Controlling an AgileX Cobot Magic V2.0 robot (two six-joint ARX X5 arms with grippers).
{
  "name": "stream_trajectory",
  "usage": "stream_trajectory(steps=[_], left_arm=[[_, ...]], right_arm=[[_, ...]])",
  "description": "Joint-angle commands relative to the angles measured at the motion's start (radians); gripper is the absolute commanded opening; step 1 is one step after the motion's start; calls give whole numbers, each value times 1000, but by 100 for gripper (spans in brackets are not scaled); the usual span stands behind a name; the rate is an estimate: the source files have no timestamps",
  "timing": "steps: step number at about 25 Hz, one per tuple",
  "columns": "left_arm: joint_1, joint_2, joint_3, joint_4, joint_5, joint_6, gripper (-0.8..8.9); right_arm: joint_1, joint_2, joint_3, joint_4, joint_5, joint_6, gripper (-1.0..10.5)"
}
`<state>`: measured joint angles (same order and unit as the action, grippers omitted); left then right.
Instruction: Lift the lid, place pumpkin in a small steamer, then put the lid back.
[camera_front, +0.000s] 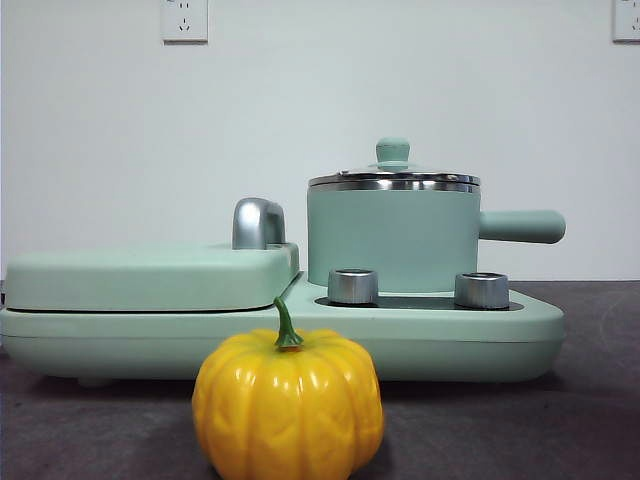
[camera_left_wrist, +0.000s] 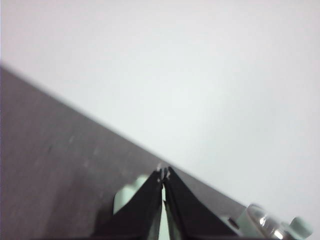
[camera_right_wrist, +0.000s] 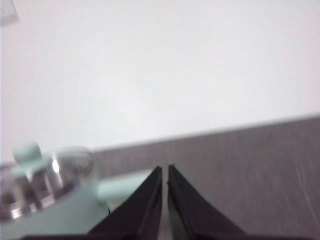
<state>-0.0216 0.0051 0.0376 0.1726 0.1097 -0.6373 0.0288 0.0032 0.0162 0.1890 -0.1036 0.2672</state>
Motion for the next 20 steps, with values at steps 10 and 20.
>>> stream_trajectory(steps=[10,20], left_arm=[[2,53,254,-213,0,104,8],[2,240,499,-393,0,211,10]], right_arm=[[2,2,177,-87,-4,16,15],[2,40,388,-372,-56,16,15]])
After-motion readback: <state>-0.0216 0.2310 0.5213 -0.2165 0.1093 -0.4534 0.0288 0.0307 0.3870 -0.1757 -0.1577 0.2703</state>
